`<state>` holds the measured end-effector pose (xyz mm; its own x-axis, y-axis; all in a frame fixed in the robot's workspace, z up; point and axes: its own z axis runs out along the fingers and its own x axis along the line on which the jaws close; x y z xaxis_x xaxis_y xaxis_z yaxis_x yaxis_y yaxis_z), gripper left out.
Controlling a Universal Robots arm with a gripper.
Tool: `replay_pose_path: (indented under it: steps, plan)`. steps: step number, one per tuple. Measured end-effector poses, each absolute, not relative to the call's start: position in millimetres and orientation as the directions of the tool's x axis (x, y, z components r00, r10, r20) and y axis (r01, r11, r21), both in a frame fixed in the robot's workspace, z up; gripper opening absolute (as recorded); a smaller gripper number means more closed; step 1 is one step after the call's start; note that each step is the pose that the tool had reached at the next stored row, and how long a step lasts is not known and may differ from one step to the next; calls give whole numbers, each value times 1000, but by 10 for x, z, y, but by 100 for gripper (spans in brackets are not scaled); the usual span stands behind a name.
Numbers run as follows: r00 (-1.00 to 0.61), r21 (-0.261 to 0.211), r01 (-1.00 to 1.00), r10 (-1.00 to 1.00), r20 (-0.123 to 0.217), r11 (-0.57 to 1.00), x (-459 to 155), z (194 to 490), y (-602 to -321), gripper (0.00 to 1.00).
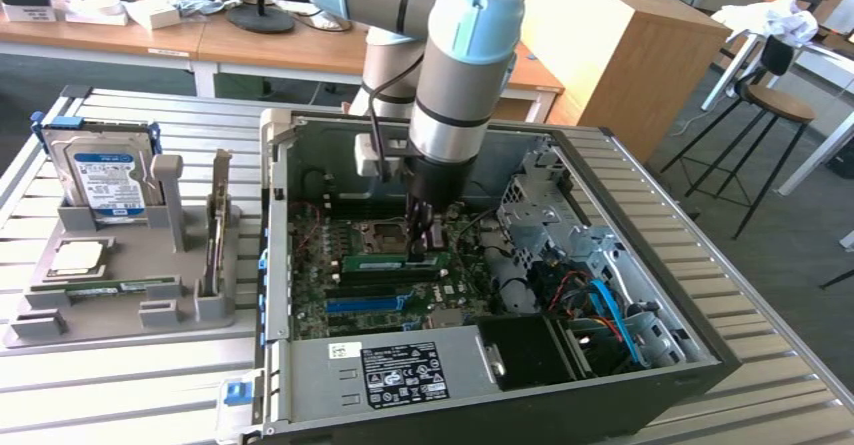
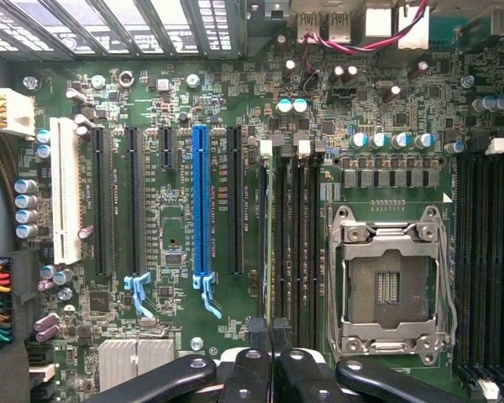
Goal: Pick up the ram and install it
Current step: 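Insert the ram into the slot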
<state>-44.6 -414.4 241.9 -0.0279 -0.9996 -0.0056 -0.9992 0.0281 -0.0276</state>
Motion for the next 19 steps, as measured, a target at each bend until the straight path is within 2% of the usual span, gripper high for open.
replay_pose_path:
  steps: [19]
  plan:
    - [-28, -28, -999, -1000, -6, 28, -448, 2377, -4144, 11]
